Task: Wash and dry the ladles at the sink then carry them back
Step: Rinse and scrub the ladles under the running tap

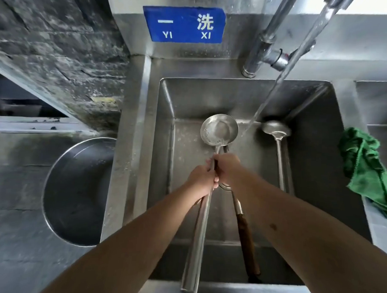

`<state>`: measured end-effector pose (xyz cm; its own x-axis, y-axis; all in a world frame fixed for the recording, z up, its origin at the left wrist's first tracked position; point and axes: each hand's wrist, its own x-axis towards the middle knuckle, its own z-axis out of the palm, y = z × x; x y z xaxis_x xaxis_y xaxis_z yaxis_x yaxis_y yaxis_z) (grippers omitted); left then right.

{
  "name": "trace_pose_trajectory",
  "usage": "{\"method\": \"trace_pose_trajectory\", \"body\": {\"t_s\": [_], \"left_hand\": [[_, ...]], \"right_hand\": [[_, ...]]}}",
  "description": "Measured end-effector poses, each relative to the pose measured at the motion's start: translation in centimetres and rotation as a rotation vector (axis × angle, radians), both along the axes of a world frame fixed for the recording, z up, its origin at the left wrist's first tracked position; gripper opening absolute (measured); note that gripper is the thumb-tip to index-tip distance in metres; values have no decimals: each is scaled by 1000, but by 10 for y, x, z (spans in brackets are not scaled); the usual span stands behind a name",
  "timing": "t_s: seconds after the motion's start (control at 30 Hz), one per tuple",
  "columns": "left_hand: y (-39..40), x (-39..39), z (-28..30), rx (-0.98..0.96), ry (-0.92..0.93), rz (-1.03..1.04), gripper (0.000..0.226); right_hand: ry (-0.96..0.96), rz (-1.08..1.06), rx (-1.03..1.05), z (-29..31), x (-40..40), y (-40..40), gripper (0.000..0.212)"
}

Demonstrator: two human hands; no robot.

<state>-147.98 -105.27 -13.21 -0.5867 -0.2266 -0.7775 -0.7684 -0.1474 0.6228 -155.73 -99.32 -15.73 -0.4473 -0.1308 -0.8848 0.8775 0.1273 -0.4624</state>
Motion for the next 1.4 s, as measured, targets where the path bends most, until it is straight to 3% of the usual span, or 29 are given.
{"method": "trace_pose_trajectory", "body": {"t_s": [0.2,0.33,0.43,0.57,0.77,0.87,1.0,1.17,1.3,1.4], "left_hand": [[25,13,32,57,142,-54,13],[22,2,46,182,89,-110,12],[9,-20,51,108,76,41,6],[-18,-46,50,-75,53,181,15],[-12,-61,36,-181,35,-147,25],[-4,-65,33,-162,5,-36,18],[1,-72,33,-61,-28,98,27],[-2,-75,31,-118,26,-28,31],[0,-69,36,-129,110,-155,20],[-4,-64,31,-193,109,-136,18]], "right_hand": [[88,39,47,32,-15,15,25],[54,191,177,55,-21,43,26],[48,223,194,76,-24,69,24],[-31,358,214,102,-25,105,16],[-10,469,200,129,-30,139,17],[-2,473,189,128,-35,148,23],[-24,477,195,125,-42,148,23],[-55,464,152,117,-54,131,27],[-119,370,65,103,-70,111,29],[-154,411,70,99,-71,96,21]]}}
